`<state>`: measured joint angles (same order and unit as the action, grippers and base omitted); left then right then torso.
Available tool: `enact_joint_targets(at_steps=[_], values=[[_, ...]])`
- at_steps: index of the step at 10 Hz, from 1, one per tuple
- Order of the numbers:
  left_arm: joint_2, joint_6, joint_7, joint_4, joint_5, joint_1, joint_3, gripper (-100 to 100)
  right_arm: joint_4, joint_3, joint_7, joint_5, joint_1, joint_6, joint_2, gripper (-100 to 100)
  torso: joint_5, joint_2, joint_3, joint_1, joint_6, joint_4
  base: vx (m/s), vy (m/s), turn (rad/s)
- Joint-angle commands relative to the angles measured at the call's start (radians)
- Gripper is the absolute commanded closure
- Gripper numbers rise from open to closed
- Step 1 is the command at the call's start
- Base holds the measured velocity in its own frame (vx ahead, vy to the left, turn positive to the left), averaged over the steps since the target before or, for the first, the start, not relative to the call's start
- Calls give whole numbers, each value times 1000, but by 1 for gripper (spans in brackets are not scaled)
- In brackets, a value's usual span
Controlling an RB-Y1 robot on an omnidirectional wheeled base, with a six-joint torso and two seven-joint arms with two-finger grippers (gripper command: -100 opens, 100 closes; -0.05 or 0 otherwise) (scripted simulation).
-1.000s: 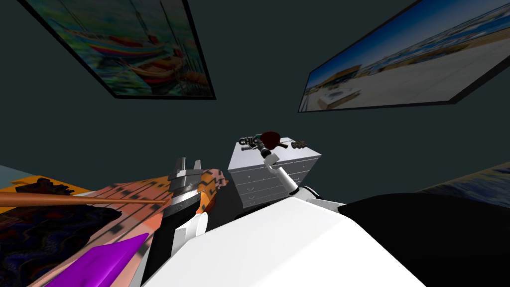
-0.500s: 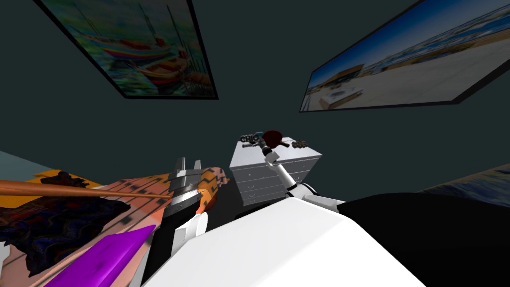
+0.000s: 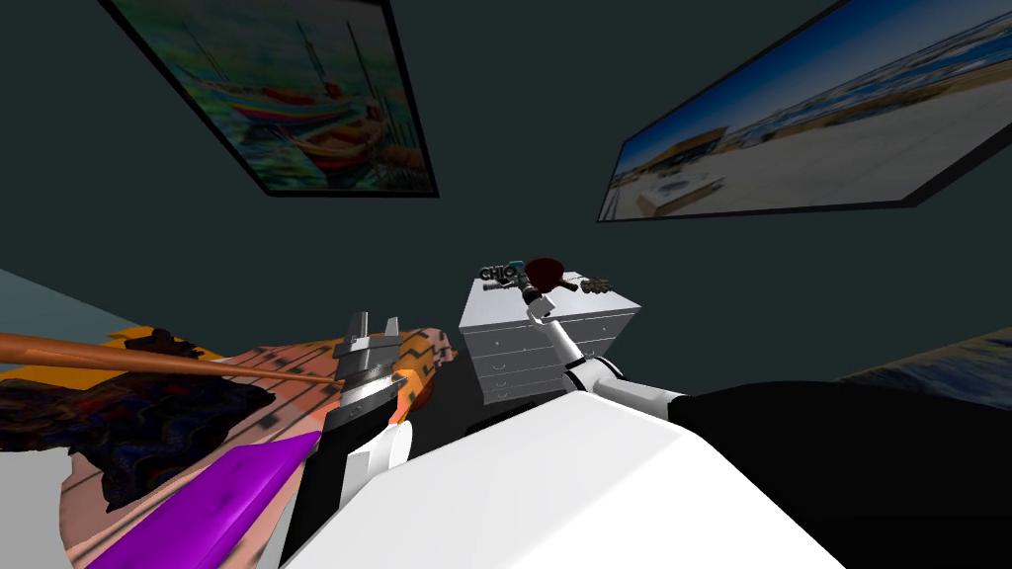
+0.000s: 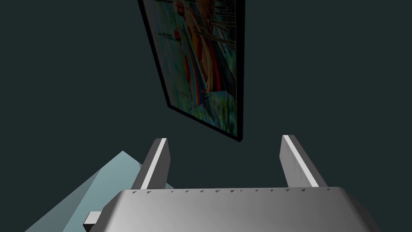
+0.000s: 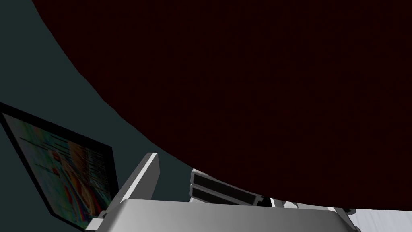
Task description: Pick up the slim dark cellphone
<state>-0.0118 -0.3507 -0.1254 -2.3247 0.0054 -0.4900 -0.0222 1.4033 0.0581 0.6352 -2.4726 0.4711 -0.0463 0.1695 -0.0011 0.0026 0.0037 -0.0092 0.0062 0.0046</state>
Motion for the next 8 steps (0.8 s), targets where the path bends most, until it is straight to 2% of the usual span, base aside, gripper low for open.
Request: enact_joint_targets(at_steps=[1, 2, 3, 5, 6, 7, 8], values=[[0, 0, 0, 0, 0, 0, 0, 0, -50, 50, 50, 50, 50, 50, -18, -100, 0, 0, 0, 0, 0, 0, -62, 9, 113], [0, 0, 0, 0, 0, 0, 0, 0, -75, 73, 74, 76, 67, 67, -18, -100, 0, 2, 1, 1, -1, 1, -83, 3, 90], [0, 0, 0, 0, 0, 0, 0, 0, -106, 94, 84, 106, 67, 67, -18, -100, 0, 4, 2, 1, -1, 1, -39, 3, 23], [0, 0, 0, 0, 0, 0, 0, 0, -113, 94, 84, 150, 67, 67, -18, -100, 0, 1, 1, -2, 1, 0, 1, 2, -13], [0, 0, 0, 0, 0, 0, 0, 0, -156, 140, 135, 186, 114, 117, -32, -100, -1, 0, 0, -3, 2, 0, -56, 2, 134], [0, 0, 0, 0, 0, 0, 0, 0, -176, 160, 161, 212, 137, 126, -32, -100, -1, 3, 2, -3, 2, 1, -83, 1, 82], [0, 0, 0, 0, 0, 0, 0, 0, -207, 182, 170, 243, 137, 126, -32, -100, -1, 5, 3, -3, 2, 1, -42, 3, -9]])
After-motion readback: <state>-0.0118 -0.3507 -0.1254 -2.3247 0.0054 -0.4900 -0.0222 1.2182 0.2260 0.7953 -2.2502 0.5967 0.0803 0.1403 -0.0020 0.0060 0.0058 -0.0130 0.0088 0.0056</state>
